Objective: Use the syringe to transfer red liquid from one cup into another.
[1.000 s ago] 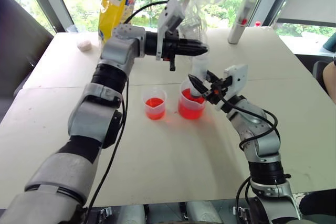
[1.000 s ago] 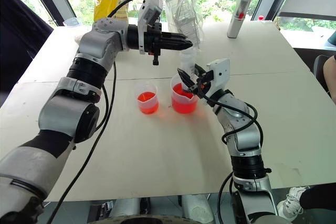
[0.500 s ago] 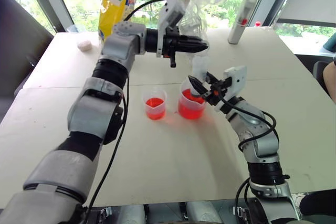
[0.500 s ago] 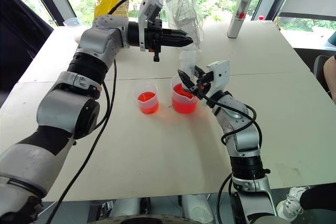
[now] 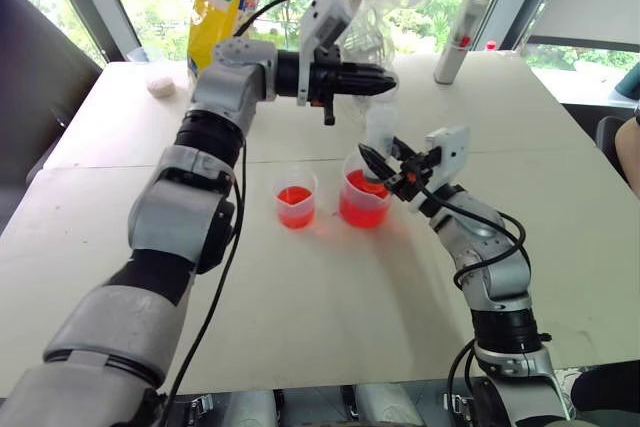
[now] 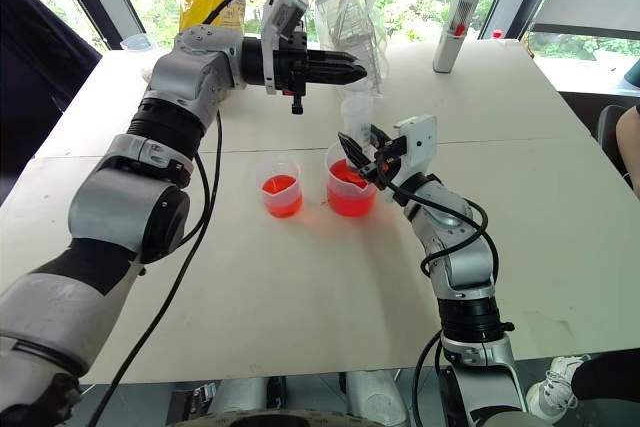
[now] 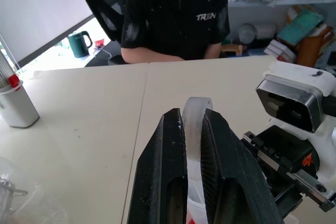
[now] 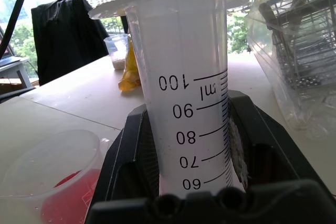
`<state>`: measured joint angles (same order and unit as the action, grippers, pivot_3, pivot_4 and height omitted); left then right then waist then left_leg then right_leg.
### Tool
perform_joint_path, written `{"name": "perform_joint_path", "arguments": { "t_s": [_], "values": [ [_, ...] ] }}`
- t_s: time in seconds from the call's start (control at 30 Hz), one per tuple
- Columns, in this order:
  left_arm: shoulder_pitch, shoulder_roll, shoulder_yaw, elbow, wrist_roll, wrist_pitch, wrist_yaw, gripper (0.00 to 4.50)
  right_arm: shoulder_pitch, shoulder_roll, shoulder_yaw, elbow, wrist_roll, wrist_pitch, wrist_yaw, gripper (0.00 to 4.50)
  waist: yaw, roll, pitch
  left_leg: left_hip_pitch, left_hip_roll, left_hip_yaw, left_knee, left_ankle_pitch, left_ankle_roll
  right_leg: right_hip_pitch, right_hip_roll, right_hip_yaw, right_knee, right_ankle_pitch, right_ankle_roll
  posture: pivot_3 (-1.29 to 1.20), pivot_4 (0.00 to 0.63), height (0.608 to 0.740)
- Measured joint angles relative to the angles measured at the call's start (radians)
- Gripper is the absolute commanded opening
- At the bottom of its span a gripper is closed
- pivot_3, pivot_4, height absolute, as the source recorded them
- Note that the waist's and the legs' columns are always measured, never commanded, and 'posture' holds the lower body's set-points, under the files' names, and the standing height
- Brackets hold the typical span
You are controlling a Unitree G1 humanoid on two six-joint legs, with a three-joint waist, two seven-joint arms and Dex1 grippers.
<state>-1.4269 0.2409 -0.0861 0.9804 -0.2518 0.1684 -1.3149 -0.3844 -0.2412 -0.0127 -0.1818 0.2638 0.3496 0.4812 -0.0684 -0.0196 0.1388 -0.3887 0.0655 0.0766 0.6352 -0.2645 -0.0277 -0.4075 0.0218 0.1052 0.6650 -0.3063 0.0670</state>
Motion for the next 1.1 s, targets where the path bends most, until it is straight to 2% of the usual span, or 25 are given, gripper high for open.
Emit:
{"name": "perform_joint_path", "arguments": {
  "t_s": [0.1, 0.2, 0.4, 0.43, 0.63, 0.8, 1.1],
  "values": [
    [0.0, 0.0, 0.002, 0.0, 0.0, 0.0, 0.0, 0.07, -0.004, 0.0, 0.0, -0.001, 0.001, 0.0, 0.0, 1.39, 0.0, 0.0, 0.0, 0.0, 0.0, 0.0, 0.0, 0.0, 0.0, 0.0, 0.0, 0.0, 0.0, 0.0, 0.0, 0.0, 0.15, 0.739],
    [0.0, 0.003, 0.014, -0.001, 0.0, -0.005, 0.008, 1.25, 0.0, -0.001, 0.003, -0.009, 0.008, 0.003, 0.001, 1.39, -0.001, 0.0, 0.0, 0.0, 0.0, 0.0, 0.0, 0.0, 0.0, 0.0, 0.0, 0.0, 0.0, 0.0, 0.0, 0.0, 0.15, 0.739],
    [0.003, 0.04, 0.028, -0.04, 0.004, -0.005, 0.009, 4.26, 0.009, -0.006, 0.022, -0.035, 0.016, 0.003, 0.017, 1.39, -0.001, 0.0, 0.0, 0.0, 0.0, 0.0, 0.0, 0.0, 0.0, 0.0, 0.0, 0.0, 0.0, 0.0, 0.0, 0.0, 0.15, 0.739],
    [0.007, 0.048, 0.028, -0.056, 0.004, -0.003, 0.005, 4.4, 0.008, -0.007, 0.025, -0.037, 0.017, 0.002, 0.019, 1.39, 0.0, 0.0, 0.0, 0.0, 0.0, 0.0, 0.0, 0.0, 0.0, 0.0, 0.0, 0.0, 0.0, 0.0, 0.0, 0.0, 0.15, 0.739],
    [0.05, 0.102, 0.066, -0.151, -0.036, 0.071, -0.04, 4.4, 0.001, -0.017, 0.042, -0.039, 0.017, 0.014, 0.029, 1.39, -0.002, 0.0, 0.0, 0.0, 0.001, 0.0, 0.001, 0.0, 0.0, 0.0, 0.0, 0.0, 0.001, 0.0, 0.0, 0.0, 0.15, 0.739],
    [0.077, 0.226, 0.11, -0.255, -0.069, 0.144, -0.071, 4.4, 0.0, -0.026, 0.041, -0.037, 0.017, 0.015, 0.033, 1.39, -0.001, 0.0, 0.0, 0.001, 0.001, 0.0, 0.0, 0.0, -0.001, 0.001, 0.0, 0.0, 0.001, 0.0, 0.0, 0.0, 0.15, 0.739],
    [0.297, 0.375, 0.106, -0.47, -0.088, 0.257, -0.099, 4.4, -0.039, -0.054, 0.031, -0.032, 0.027, 0.043, 0.025, 1.39, 0.0, 0.0, 0.0, 0.001, 0.001, 0.0, 0.003, 0.001, -0.001, 0.002, -0.001, 0.0, 0.002, 0.0, 0.0, 0.0, 0.15, 0.739]
  ]
}}
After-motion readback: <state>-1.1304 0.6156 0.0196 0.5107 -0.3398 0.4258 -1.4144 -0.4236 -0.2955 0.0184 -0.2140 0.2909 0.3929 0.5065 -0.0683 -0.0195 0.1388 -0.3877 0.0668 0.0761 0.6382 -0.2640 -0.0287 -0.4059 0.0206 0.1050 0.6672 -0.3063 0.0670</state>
